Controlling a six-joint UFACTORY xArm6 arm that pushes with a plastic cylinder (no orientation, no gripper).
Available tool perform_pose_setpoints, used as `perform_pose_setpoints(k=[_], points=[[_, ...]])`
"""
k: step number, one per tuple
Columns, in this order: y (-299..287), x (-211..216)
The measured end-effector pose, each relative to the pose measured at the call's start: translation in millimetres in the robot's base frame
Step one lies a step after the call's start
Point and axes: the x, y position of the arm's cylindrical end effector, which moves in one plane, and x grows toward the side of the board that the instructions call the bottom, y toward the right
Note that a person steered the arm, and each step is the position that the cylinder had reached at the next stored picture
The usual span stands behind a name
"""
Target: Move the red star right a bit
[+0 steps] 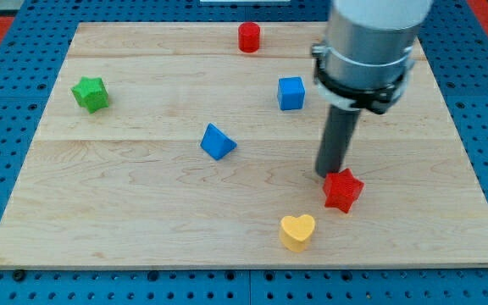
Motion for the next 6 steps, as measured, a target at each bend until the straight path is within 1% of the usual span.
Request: perform_pose_setpoints(k=[1, 2, 3, 4, 5, 6], points=[[-17.8, 16.5], [21.6, 51.5], [41.8, 54.7], [0.4, 35.5], [23.1, 6.0], [75.2, 25.1]])
